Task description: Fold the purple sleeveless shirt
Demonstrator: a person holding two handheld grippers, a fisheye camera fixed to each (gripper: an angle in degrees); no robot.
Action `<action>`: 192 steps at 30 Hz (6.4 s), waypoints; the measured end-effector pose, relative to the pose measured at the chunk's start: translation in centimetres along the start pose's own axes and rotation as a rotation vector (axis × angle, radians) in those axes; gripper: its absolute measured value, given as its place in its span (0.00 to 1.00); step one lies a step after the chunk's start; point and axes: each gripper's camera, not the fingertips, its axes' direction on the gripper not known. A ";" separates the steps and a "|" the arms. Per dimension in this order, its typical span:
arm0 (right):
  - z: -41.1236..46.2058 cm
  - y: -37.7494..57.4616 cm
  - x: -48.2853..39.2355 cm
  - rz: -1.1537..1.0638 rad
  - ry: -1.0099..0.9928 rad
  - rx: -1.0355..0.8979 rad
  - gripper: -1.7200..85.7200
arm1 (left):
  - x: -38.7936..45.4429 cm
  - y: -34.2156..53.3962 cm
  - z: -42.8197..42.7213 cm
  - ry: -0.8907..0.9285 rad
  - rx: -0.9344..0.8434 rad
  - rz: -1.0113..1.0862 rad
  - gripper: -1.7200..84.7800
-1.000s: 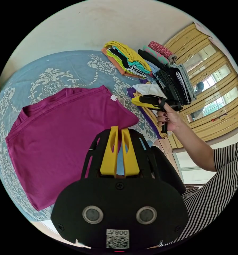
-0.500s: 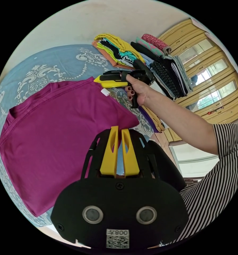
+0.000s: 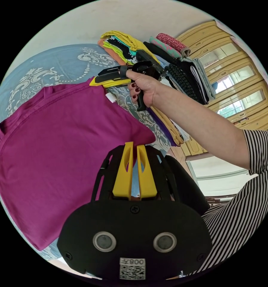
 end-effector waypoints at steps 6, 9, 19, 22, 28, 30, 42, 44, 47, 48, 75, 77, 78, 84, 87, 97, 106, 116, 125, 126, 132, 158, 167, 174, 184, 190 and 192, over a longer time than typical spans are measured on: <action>1.7 -1.3 -2.5 -0.008 -0.066 0.021 0.05 | -1.9 3.0 -3.9 0.019 0.077 0.006 0.04; 2.5 -1.8 -4.6 -0.018 -0.113 0.044 0.05 | -3.4 5.5 -7.0 0.027 0.138 -0.009 0.04; 9.5 -3.6 -17.1 -0.123 -0.265 0.104 0.05 | -11.9 18.8 -19.4 0.082 0.412 -0.212 0.04; 13.8 -4.6 -21.6 -0.164 -0.278 0.085 0.05 | -15.0 24.1 -22.7 0.074 0.488 -0.308 0.04; 25.0 -7.2 -29.4 -0.203 -0.273 -0.019 0.05 | -21.5 34.1 -26.3 0.114 0.616 -0.527 0.04; 28.7 -8.0 -31.2 -0.202 -0.258 -0.057 0.05 | -24.0 37.9 -26.8 0.164 0.665 -0.617 0.04; 48.2 -11.5 -38.6 -0.173 -0.098 -0.253 0.05 | -32.9 51.1 -28.1 0.333 0.742 -0.919 0.04; 50.4 -11.9 -39.3 -0.167 -0.106 -0.270 0.06 | -33.7 52.5 -28.4 0.346 0.748 -0.936 0.04; 51.7 -12.2 -41.4 -0.196 -0.077 -0.265 0.06 | -34.7 54.3 -28.8 0.364 0.757 -0.954 0.03; 51.9 -12.3 -41.9 -0.208 -0.068 -0.265 0.06 | -35.1 54.9 -29.0 0.376 0.764 -0.961 0.03; 55.4 4.6 -47.7 -0.596 0.284 -0.531 0.02 | -37.8 59.7 -33.8 0.324 0.793 -0.848 0.02; 56.4 6.3 -46.4 -0.599 0.372 -0.584 0.02 | -38.1 58.7 -33.7 0.251 0.744 -0.837 0.02; 56.3 6.7 -46.1 -0.613 0.364 -0.572 0.02 | -38.4 58.4 -33.4 0.178 0.678 -0.870 0.02; 54.4 7.4 -44.9 -0.564 0.323 -0.531 0.02 | -38.1 57.4 -33.7 0.153 0.663 -0.853 0.02; 53.9 7.6 -44.6 -0.556 0.311 -0.523 0.02 | -37.5 54.9 -34.2 0.162 0.671 -0.757 0.02; 48.3 3.8 -44.5 -0.532 0.262 -0.341 0.02 | -39.5 49.2 -33.3 0.038 0.555 -0.719 0.02; 46.5 -7.8 -43.4 -0.481 0.300 -0.222 0.02 | -39.0 47.8 -32.7 -0.011 0.534 -0.713 0.02; 46.3 -11.4 -38.3 -0.313 0.300 -0.213 0.02 | -38.5 47.0 -31.3 0.009 0.547 -0.724 0.02; 45.2 -7.0 -42.5 -0.458 0.256 -0.171 0.02 | -37.1 45.0 -31.5 -0.039 0.561 -0.667 0.02; 45.4 -6.8 -42.7 -0.465 0.265 -0.171 0.02 | -37.3 44.9 -31.1 -0.045 0.553 -0.676 0.02; 42.8 -5.7 -41.7 -0.400 0.308 -0.058 0.02 | -37.0 44.8 -29.8 -0.074 0.533 -0.705 0.02; 40.0 2.8 -35.7 -0.286 0.092 -0.187 0.02 | -32.0 44.7 -28.3 -0.019 0.631 -0.624 0.03; 38.3 19.2 -27.9 -0.087 -0.106 -0.392 0.03 | -25.2 41.0 -21.8 0.176 0.357 -0.415 0.07; 38.6 25.0 -25.3 0.017 -0.242 -0.393 0.04 | -23.4 39.4 -15.9 0.287 0.197 -0.508 0.09; 39.9 27.4 -25.1 0.017 -0.312 -0.430 0.04 | -25.8 42.2 -13.6 0.488 0.308 -0.690 0.10; 38.9 29.0 -26.1 -0.010 -0.337 -0.441 0.03 | -26.4 44.1 -13.7 0.555 0.369 -0.739 0.10; 38.1 29.4 -26.2 -0.006 -0.387 -0.425 0.03 | -26.8 44.8 -13.4 0.607 0.405 -0.762 0.11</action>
